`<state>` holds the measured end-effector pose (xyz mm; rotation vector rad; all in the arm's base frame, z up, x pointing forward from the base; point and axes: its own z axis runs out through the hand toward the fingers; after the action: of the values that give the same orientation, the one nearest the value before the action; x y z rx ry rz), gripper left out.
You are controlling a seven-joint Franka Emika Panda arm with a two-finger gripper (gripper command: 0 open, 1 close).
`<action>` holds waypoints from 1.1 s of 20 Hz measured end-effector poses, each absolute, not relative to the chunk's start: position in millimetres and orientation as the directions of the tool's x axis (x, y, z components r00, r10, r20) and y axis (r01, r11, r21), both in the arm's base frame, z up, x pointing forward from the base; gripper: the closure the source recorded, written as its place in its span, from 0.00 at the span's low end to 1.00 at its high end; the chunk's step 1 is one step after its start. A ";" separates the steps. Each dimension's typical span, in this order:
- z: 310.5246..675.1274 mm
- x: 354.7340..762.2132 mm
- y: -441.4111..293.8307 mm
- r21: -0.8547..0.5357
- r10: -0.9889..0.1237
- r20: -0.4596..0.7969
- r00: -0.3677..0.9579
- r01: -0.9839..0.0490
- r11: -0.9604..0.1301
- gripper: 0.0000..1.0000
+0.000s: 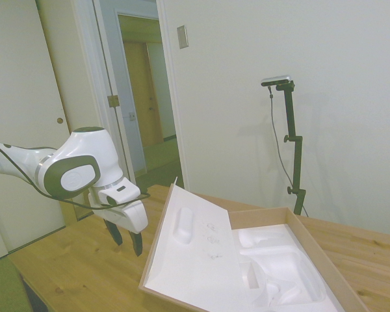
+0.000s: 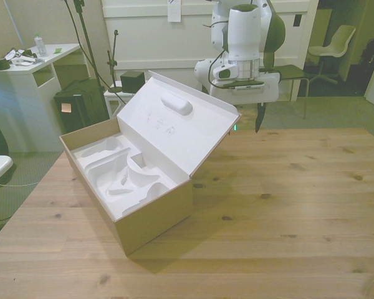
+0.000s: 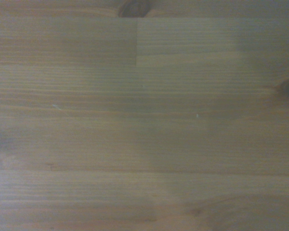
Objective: Close the box
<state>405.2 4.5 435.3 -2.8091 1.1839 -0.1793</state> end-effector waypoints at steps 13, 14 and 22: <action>509.0 400.4 -93.8 -0.240 -0.826 0.082 0.558 -0.793 -0.560 0.00; 524.6 396.6 -117.6 -0.264 -0.846 0.090 0.525 -0.807 -0.529 0.00; 623.2 399.8 -316.1 -0.452 -0.968 0.135 0.212 -0.856 -0.251 0.00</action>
<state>399.8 -316.1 623.2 -2.2108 1.7196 -0.5721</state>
